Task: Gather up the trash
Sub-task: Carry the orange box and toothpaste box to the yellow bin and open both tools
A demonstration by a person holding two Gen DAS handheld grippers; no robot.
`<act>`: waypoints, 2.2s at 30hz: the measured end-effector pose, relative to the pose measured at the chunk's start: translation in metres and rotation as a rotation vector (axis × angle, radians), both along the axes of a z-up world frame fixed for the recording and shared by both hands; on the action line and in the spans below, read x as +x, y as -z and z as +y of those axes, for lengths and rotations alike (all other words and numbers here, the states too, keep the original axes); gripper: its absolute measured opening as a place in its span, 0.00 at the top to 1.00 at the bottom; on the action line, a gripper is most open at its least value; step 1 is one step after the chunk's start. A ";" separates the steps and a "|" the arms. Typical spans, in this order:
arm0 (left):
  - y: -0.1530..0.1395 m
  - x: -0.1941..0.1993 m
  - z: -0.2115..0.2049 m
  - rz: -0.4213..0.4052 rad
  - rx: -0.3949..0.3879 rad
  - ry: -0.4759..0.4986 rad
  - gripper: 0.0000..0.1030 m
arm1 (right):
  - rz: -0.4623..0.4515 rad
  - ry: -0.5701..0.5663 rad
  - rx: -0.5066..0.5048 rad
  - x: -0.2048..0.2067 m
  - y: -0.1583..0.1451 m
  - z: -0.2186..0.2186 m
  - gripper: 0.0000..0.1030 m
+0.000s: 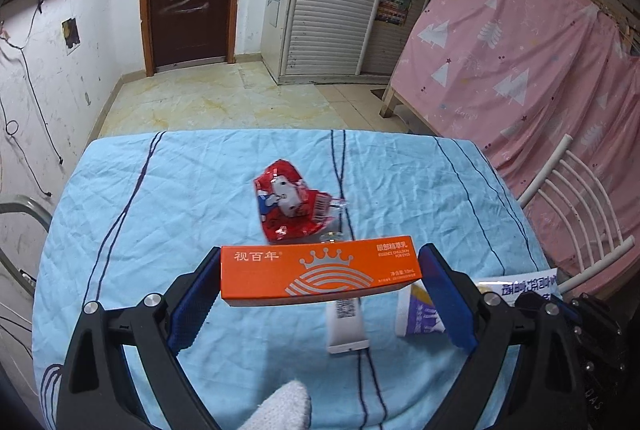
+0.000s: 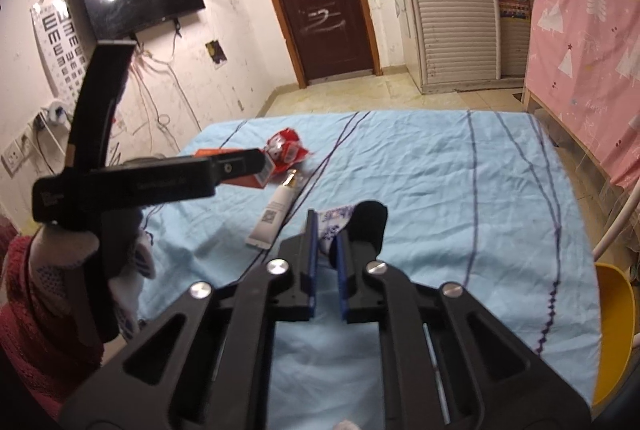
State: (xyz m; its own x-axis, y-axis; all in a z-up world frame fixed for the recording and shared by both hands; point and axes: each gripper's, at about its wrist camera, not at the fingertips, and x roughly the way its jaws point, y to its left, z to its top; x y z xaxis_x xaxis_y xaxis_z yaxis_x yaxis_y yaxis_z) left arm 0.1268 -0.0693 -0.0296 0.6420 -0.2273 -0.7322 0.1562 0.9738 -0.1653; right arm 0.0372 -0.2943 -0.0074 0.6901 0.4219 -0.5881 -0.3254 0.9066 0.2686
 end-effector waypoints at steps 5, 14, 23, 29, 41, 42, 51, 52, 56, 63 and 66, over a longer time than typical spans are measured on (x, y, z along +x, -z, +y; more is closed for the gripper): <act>-0.006 -0.002 -0.024 -0.007 0.025 0.023 0.17 | -0.040 0.051 0.039 -0.007 -0.008 -0.032 0.95; -0.019 -0.009 -0.091 -0.033 0.066 0.109 0.17 | -0.080 0.135 0.104 -0.018 -0.017 -0.095 0.95; -0.017 -0.011 -0.129 -0.026 0.098 0.143 0.17 | 0.027 0.068 0.133 -0.007 0.013 -0.121 0.27; -0.014 -0.007 -0.126 -0.012 0.103 0.124 0.17 | 0.000 -0.033 -0.037 0.002 0.021 -0.101 0.16; -0.011 0.006 -0.101 0.004 0.082 0.065 0.17 | -0.007 -0.368 -0.358 0.033 0.032 -0.046 0.21; -0.010 0.007 -0.099 0.007 0.083 0.060 0.17 | 0.008 -0.387 -0.370 0.035 0.036 -0.042 0.24; 0.003 0.018 -0.091 0.042 0.071 0.037 0.17 | 0.060 -0.409 -0.406 0.048 0.054 -0.031 0.52; 0.004 0.019 -0.092 0.045 0.070 0.037 0.17 | 0.066 -0.407 -0.395 0.049 0.054 -0.032 0.54; 0.006 0.020 -0.093 0.048 0.069 0.036 0.17 | 0.068 -0.349 -0.367 0.051 0.052 -0.039 0.60; 0.001 0.016 -0.104 0.037 0.078 0.047 0.17 | 0.037 -0.250 -0.258 0.041 0.040 -0.065 0.62; -0.003 0.012 -0.113 0.027 0.083 0.060 0.17 | 0.027 -0.210 -0.225 0.039 0.036 -0.077 0.62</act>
